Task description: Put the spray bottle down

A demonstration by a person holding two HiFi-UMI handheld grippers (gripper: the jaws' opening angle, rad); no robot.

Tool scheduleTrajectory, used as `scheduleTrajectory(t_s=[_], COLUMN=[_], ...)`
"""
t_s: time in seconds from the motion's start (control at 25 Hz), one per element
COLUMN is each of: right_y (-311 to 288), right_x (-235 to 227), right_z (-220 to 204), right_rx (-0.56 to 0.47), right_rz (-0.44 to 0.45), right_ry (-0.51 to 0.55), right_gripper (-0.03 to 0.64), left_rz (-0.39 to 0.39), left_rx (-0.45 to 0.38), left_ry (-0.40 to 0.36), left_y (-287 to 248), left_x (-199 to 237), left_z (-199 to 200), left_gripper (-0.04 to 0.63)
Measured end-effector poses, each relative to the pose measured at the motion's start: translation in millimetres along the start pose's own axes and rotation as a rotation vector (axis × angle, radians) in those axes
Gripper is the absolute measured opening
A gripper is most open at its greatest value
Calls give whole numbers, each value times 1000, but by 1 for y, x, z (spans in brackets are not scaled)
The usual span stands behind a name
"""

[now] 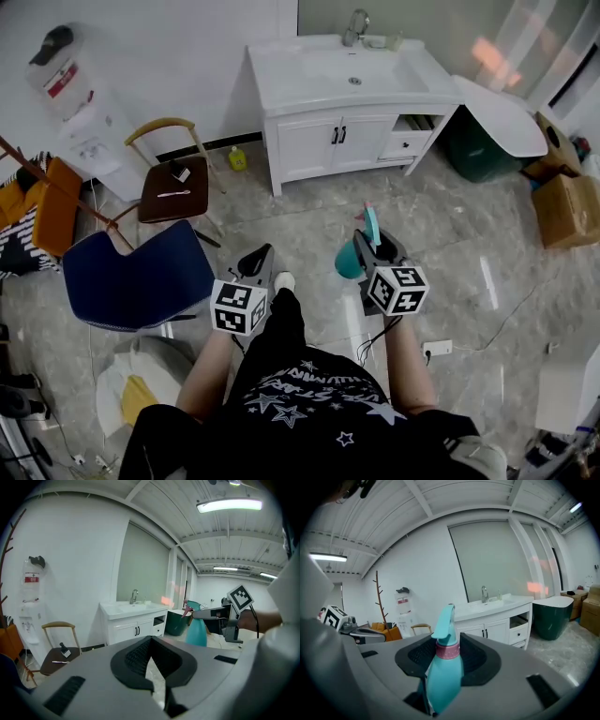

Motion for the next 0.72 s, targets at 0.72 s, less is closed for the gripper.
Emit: scheduleTrajectory(t_s=[0.72], right_y=[-247], right_x=[-68], right_z=[114], right_rx=[-40], right_rz=[-98], right_ry=[14], right_gripper=[161], left_rz=[-74], left_rx=[-8], left_ry=[-5], left_y=[-196], left_x=[164], left_z=[130], left_gripper=[15])
Point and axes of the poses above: the fingertips, and each gripper's own axes: y backward along the fingers, x to its left, z out of its top, the point moved 10 cm from there along y, backward along the fingers, and after that the axes turned 9 degrees about y, right-handed, at the moved point
